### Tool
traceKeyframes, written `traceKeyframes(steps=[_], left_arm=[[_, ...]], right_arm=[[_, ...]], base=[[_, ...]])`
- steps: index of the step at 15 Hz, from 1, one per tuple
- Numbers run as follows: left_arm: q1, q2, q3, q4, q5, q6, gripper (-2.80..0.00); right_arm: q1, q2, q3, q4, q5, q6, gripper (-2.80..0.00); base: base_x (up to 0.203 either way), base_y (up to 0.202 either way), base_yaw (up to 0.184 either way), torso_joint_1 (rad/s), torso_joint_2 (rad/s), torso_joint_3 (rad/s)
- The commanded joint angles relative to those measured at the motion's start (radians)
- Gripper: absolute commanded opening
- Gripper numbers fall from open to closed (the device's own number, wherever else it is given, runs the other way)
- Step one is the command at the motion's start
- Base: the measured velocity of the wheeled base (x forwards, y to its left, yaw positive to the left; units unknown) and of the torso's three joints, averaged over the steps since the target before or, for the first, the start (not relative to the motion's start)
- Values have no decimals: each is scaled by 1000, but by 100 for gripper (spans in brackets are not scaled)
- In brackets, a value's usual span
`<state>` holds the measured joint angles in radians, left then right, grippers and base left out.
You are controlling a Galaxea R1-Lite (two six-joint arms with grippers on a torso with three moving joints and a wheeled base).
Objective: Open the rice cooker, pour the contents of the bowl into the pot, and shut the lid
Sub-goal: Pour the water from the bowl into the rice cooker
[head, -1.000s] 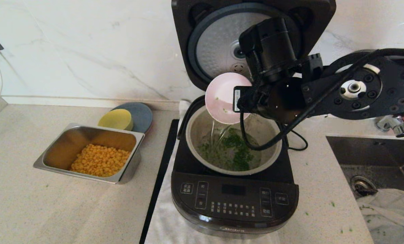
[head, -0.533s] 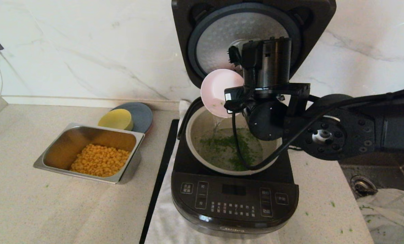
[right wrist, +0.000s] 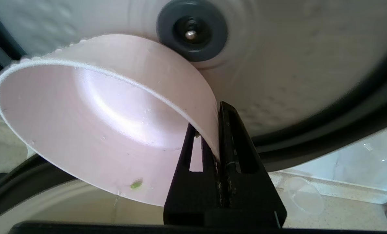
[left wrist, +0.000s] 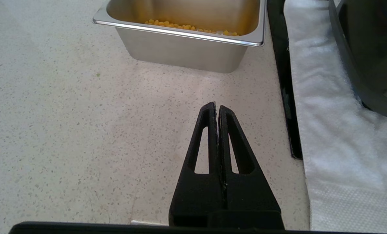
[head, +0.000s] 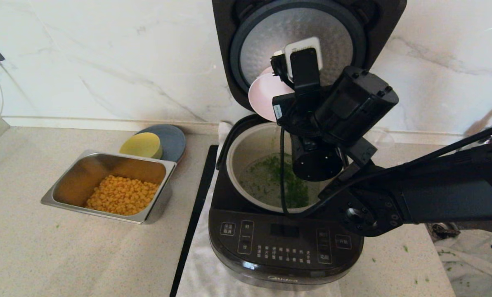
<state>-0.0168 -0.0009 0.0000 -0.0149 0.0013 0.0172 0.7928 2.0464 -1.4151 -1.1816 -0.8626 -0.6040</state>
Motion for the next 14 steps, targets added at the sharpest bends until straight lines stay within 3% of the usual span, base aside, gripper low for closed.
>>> traceKeyframes(steps=[1,6,14], left_arm=[[0,-1,8,0,0,0,-280],[0,-1,8,0,0,0,-280],[0,-1,8,0,0,0,-280]], right_arm=[[9,5,23,-27,-4,-5,-280],[69,0,64,-75,-4,-8,-280],[63,15,129,-97,-4,-10,-280]], base=[[0,0,0,0,0,0],[0,0,0,0,0,0],[0,0,0,0,0,0]])
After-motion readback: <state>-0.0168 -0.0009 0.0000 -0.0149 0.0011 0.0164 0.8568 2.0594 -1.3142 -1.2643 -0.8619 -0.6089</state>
